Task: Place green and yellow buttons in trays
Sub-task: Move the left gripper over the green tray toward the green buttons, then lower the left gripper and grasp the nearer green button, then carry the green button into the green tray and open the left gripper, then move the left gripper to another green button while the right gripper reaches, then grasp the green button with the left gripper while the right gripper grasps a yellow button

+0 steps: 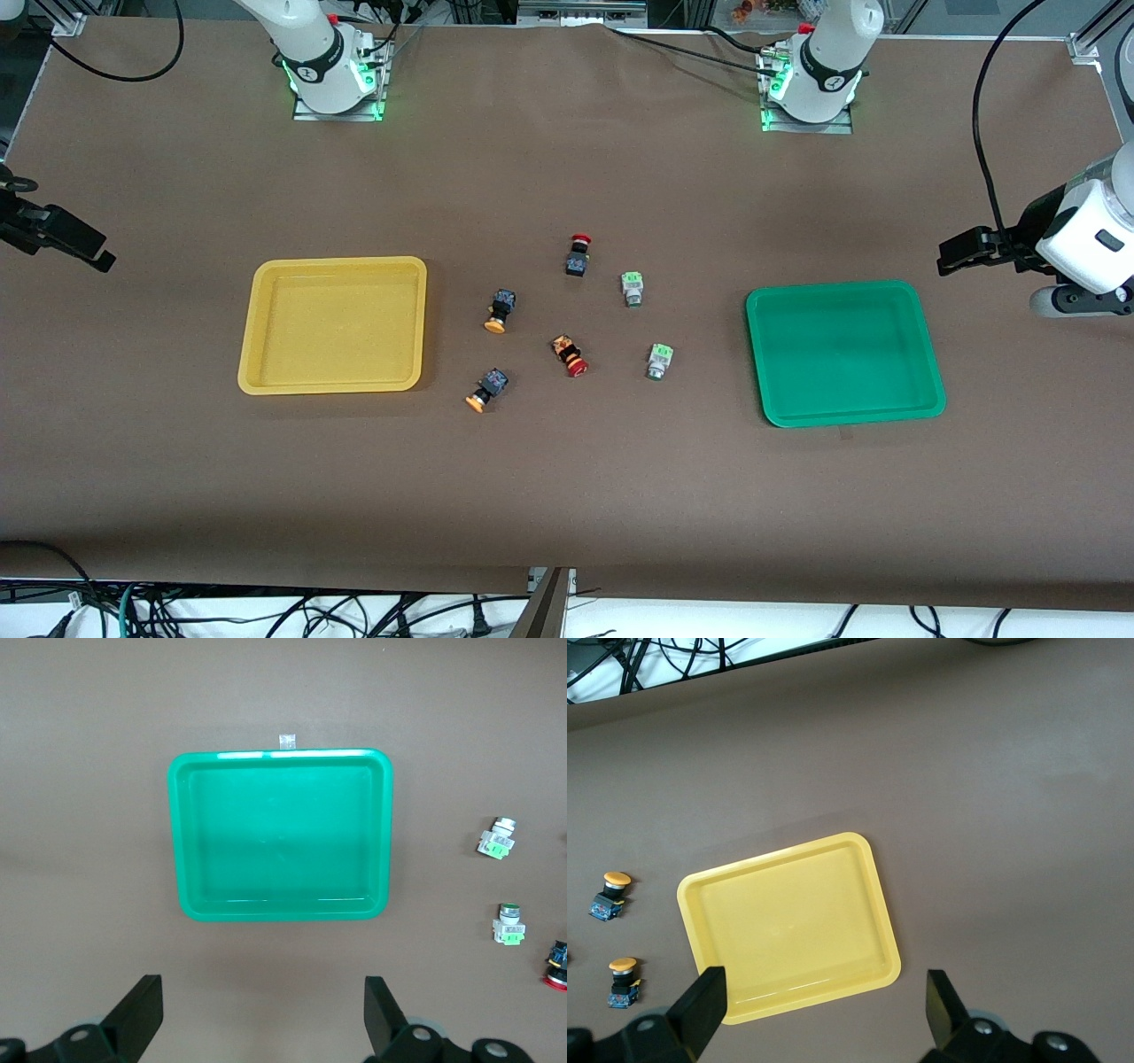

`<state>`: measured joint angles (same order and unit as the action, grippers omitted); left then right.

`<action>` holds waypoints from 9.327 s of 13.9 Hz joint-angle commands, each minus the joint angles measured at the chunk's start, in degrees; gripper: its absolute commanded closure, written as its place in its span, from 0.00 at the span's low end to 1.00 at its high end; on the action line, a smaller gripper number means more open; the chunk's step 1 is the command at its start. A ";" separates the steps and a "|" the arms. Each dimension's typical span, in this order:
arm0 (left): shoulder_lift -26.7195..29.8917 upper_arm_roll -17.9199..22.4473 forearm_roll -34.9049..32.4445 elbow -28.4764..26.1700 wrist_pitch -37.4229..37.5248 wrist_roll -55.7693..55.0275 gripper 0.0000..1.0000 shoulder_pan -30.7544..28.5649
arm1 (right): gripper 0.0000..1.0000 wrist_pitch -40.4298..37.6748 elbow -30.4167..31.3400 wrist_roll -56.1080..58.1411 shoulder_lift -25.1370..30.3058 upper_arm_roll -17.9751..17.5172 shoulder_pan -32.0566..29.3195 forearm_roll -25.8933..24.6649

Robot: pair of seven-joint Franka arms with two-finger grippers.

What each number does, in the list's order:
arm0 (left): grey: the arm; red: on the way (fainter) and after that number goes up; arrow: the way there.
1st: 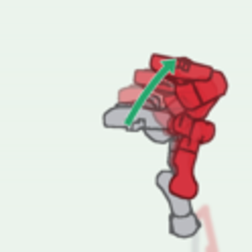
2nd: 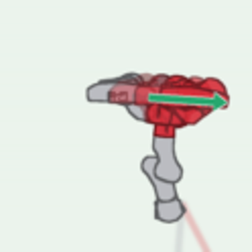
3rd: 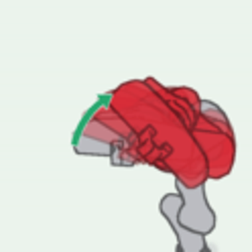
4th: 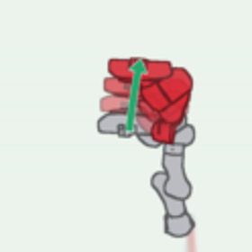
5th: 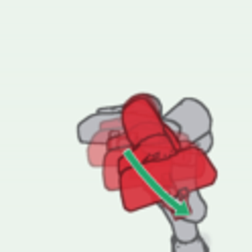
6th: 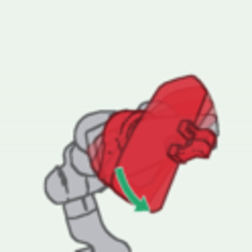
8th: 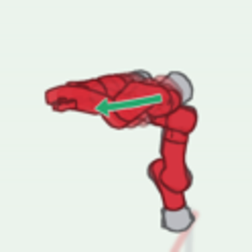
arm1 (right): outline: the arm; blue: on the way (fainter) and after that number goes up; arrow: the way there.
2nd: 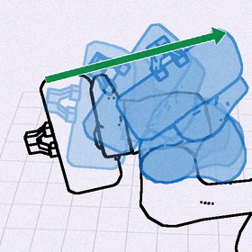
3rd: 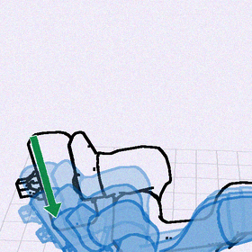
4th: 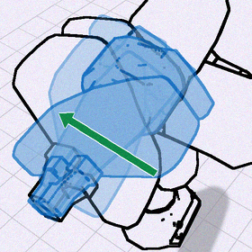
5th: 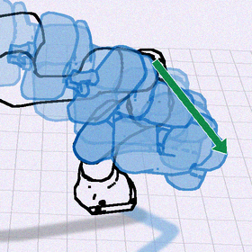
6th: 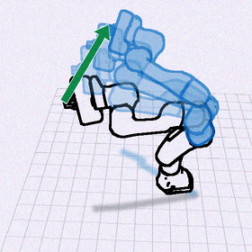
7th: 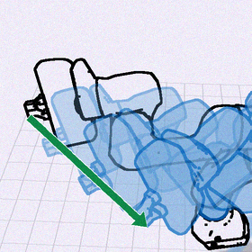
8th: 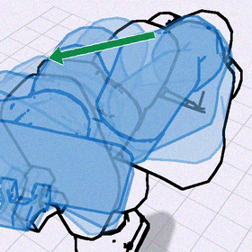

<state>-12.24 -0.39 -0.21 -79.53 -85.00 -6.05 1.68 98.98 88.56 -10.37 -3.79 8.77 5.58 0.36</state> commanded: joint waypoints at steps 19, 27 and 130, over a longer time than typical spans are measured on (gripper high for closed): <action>-3.22 -1.11 1.87 1.92 -0.59 -4.13 0.00 8.58 | 0.01 0.07 -0.06 0.44 0.19 -0.07 -0.05 0.43; -12.44 -1.11 4.78 0.86 -12.10 -11.09 0.00 17.11 | 0.01 0.07 -0.14 0.44 0.28 -0.07 -0.05 0.43; -23.10 -16.06 -3.48 -20.68 -40.18 -37.64 0.86 17.40 | 0.05 33.38 -15.26 -44.83 -50.26 -5.17 27.55 8.70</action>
<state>-38.39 -17.47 -2.16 -100.82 -128.75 -43.63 20.26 132.58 74.74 -54.41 -52.83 3.49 32.60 8.70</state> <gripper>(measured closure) 0.595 0.013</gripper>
